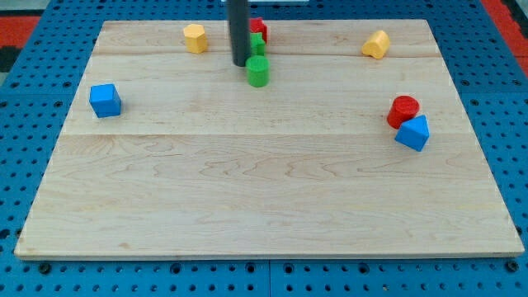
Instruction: Push the green circle towards the red circle
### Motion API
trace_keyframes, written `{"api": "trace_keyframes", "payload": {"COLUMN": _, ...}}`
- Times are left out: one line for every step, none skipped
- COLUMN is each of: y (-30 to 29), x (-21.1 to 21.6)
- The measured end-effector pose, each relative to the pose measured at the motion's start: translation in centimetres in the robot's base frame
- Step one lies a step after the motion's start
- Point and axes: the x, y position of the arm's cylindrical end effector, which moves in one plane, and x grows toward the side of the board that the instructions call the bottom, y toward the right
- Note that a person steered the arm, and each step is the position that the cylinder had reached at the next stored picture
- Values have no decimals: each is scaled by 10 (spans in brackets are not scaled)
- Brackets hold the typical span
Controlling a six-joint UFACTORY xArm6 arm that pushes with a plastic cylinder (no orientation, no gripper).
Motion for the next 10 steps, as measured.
{"api": "trace_keyframes", "payload": {"y": -8, "x": 12}}
{"api": "trace_keyframes", "payload": {"y": -2, "x": 24}}
{"api": "trace_keyframes", "payload": {"y": 41, "x": 24}}
{"api": "trace_keyframes", "payload": {"y": 85, "x": 24}}
{"api": "trace_keyframes", "payload": {"y": 92, "x": 24}}
{"api": "trace_keyframes", "payload": {"y": 92, "x": 24}}
{"api": "trace_keyframes", "payload": {"y": 94, "x": 26}}
{"api": "trace_keyframes", "payload": {"y": 122, "x": 27}}
{"api": "trace_keyframes", "payload": {"y": 109, "x": 30}}
{"api": "trace_keyframes", "payload": {"y": 24, "x": 20}}
